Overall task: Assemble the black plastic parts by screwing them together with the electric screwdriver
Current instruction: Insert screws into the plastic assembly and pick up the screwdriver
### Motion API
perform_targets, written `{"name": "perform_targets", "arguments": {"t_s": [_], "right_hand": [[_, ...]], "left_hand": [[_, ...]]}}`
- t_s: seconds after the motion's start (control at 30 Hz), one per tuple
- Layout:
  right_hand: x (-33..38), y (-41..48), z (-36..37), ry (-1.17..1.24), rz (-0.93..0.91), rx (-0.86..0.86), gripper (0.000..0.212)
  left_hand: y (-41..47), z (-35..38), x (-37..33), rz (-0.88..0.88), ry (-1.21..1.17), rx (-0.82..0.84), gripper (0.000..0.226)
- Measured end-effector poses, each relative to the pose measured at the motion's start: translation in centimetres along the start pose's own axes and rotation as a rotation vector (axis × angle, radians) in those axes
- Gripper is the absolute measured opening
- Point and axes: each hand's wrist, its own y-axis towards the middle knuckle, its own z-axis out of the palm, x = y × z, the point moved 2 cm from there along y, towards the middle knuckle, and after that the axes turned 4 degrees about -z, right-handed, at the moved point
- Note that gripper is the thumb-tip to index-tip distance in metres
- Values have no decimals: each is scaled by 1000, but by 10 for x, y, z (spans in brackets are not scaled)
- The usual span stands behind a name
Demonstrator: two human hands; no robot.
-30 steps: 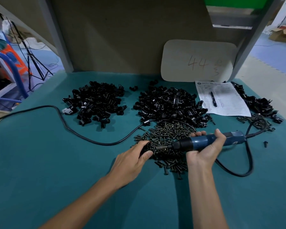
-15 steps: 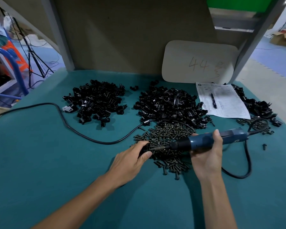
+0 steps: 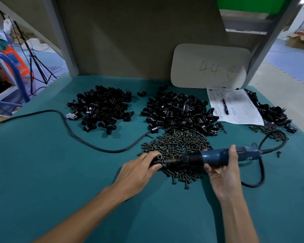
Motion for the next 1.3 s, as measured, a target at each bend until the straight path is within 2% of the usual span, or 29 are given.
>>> {"name": "perform_targets", "arguments": {"t_s": [0.2, 0.3, 1.3], "right_hand": [[-3, 2, -2, 6, -32, -2, 30], [-4, 3, -3, 5, -27, -16, 27], [-6, 3, -1, 6, -26, 5, 27]], "left_hand": [[0, 1, 2, -9, -23, -6, 46], [0, 0, 1, -4, -19, -11, 45], [1, 0, -1, 7, 13, -8, 48]]}}
